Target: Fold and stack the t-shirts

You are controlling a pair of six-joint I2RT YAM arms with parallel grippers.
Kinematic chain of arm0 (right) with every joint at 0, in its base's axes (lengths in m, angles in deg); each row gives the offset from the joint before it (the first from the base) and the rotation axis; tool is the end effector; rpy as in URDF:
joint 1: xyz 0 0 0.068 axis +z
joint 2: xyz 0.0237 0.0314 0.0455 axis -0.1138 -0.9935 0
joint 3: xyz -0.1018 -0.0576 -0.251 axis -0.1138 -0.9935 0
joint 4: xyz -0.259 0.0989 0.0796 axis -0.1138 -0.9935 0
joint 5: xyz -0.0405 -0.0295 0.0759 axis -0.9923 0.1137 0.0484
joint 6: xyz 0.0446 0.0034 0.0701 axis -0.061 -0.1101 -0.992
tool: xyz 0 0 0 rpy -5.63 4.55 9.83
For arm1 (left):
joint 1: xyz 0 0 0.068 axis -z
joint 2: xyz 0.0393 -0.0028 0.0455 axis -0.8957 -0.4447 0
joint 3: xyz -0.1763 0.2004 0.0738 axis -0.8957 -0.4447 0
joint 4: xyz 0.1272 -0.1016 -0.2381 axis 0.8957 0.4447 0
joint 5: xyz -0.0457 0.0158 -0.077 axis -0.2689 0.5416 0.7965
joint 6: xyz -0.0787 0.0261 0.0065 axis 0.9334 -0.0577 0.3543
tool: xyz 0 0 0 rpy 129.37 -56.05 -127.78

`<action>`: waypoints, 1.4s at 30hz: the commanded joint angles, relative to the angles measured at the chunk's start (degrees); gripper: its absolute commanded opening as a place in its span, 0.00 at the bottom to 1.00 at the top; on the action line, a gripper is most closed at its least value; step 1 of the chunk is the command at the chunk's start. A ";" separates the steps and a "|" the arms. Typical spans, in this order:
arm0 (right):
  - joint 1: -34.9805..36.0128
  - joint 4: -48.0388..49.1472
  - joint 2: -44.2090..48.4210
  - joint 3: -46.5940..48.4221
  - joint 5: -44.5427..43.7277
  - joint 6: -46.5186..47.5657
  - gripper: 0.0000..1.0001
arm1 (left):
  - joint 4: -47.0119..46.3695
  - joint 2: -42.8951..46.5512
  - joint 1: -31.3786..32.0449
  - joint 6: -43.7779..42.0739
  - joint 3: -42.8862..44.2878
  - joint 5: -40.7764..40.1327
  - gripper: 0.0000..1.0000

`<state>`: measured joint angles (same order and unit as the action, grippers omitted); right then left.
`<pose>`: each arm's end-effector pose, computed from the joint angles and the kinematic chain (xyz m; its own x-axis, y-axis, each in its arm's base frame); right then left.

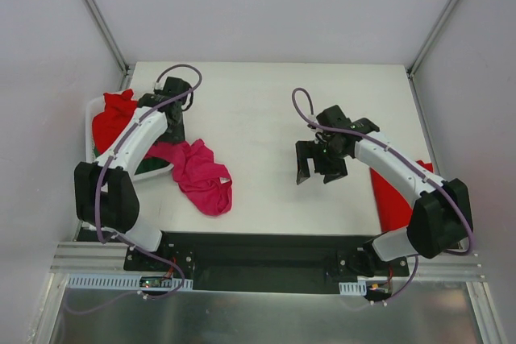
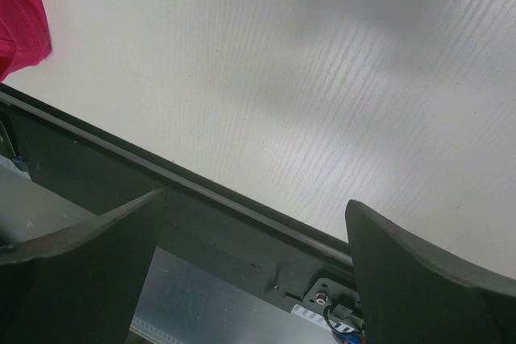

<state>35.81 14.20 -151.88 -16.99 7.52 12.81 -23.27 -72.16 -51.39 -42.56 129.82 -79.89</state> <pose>0.2699 0.1717 0.2198 -0.8390 -0.4003 -0.3685 -0.5042 0.8265 0.2503 0.3557 -0.0446 0.2559 -0.8235 -0.0841 -0.5611 -0.2548 0.9384 0.2333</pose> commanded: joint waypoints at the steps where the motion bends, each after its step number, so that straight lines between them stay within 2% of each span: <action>1: 0.43 0.03 0.08 0.35 0.31 -0.34 0.96 | -2.10 -0.45 -0.43 -1.06 -0.34 1.33 0.50; 6: 0.52 0.03 0.61 -0.17 0.31 -0.42 0.96 | -3.15 -2.03 -0.87 -1.94 -0.16 1.67 0.48; 8: 0.43 -0.05 0.52 -0.09 0.13 -0.34 0.96 | -3.51 -2.74 -1.04 -1.94 -0.08 2.29 0.43; 10: 0.43 -0.14 0.69 -0.09 0.04 -0.34 0.96 | -4.03 -3.26 -1.04 -2.12 -0.07 2.64 0.33; 11: 0.43 -0.23 0.78 -0.09 0.13 -0.25 0.96 | -4.12 -3.79 -1.04 -2.12 0.10 2.64 0.20; 13: 0.52 -0.23 0.87 -0.26 -0.05 -0.25 0.96 | -4.48 -4.23 -1.13 -2.12 0.36 2.82 0.09; 14: 0.52 -0.23 0.96 -0.35 -0.13 -0.25 0.96 | -4.56 -4.76 -1.13 -2.12 0.45 3.17 0.00; 19: 0.52 -0.32 1.48 -1.40 -0.31 -0.07 0.96 | -4.65 -4.41 -1.13 -2.12 1.15 3.61 0.00; 27: 0.43 -0.84 1.49 -0.97 -0.31 0.54 0.96 | -3.16 5.16 -1.04 -2.38 7.83 4.74 0.00; 29: 0.43 -0.93 1.22 -0.79 -0.40 0.89 0.96 | -4.20 9.53 -0.26 -3.43 10.19 10.88 0.00; 31: 0.52 -1.28 0.96 -0.44 -0.40 1.07 0.96 | -7.18 13.67 0.62 -5.28 10.04 19.55 0.00; 35: 0.43 -1.20 0.70 -0.52 -0.40 1.24 0.96 | -11.33 23.34 1.85 -7.13 9.59 31.87 0.00; 42: 0.52 -1.55 -0.62 -0.35 0.04 1.86 0.96 | -13.96 28.72 6.15 -4.23 13.10 48.92 0.00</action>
<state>36.05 13.98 -151.90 -18.69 7.49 13.49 -33.21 -44.14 -47.35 -47.70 140.29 -45.68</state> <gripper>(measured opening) 0.962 0.006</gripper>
